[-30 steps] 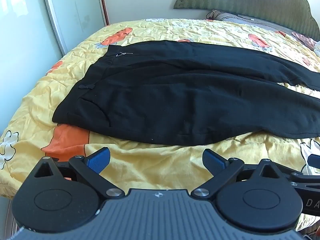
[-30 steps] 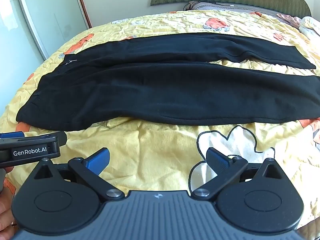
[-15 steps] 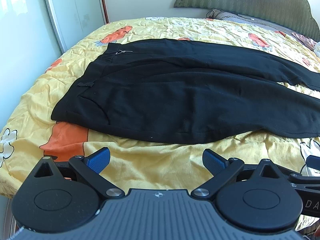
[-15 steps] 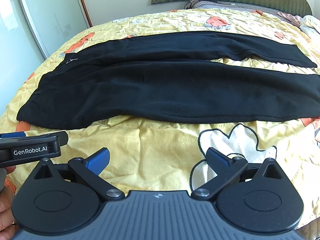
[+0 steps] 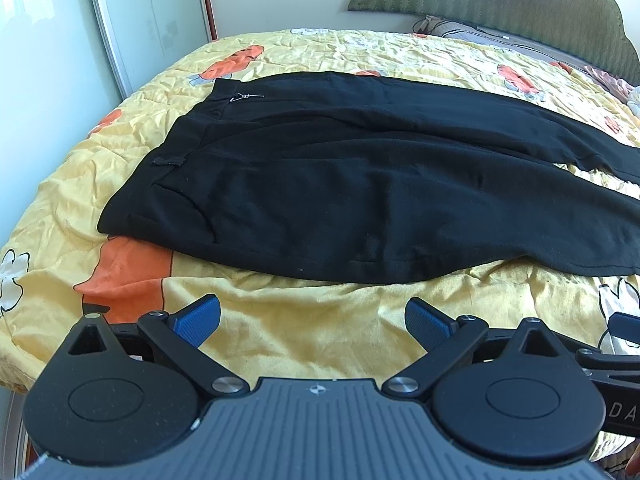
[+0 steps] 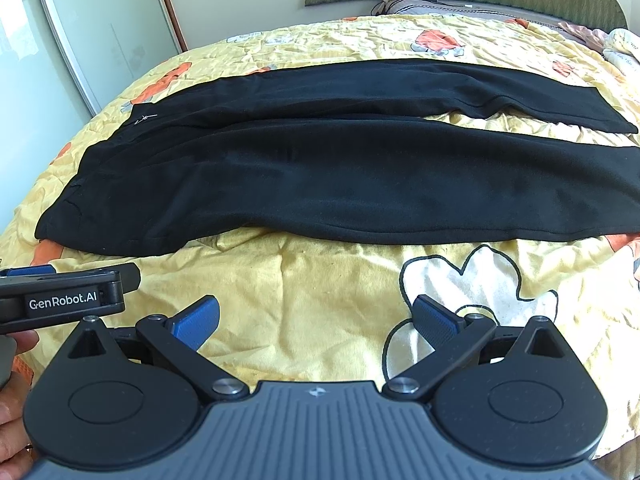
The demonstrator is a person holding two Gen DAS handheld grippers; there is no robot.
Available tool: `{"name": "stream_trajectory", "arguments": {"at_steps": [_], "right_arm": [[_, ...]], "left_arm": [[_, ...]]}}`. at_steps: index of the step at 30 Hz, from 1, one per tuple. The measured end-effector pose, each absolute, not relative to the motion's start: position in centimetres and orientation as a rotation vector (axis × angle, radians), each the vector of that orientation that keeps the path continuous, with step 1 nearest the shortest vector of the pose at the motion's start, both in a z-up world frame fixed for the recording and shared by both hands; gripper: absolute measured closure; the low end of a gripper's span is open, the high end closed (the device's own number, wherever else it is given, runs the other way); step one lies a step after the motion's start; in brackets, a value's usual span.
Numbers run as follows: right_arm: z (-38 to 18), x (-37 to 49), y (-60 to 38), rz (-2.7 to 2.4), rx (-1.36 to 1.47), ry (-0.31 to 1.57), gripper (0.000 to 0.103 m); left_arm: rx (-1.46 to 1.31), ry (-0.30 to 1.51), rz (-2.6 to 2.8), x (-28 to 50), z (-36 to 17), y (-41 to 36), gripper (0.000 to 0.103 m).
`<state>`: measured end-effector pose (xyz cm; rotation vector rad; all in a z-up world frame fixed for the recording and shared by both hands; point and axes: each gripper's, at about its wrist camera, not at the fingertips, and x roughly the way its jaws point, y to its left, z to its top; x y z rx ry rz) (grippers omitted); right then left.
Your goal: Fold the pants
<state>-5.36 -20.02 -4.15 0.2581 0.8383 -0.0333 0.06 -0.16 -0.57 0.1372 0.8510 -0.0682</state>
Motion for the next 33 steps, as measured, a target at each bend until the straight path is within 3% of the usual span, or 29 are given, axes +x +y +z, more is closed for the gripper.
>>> {"name": "stream_trajectory", "arguments": {"at_steps": [33], "right_arm": [[-4.13, -5.59, -20.07, -0.017, 0.261, 0.835, 0.0]], "left_arm": [[0.144, 0.878, -0.06, 0.34, -0.99, -0.06, 0.003]]}}
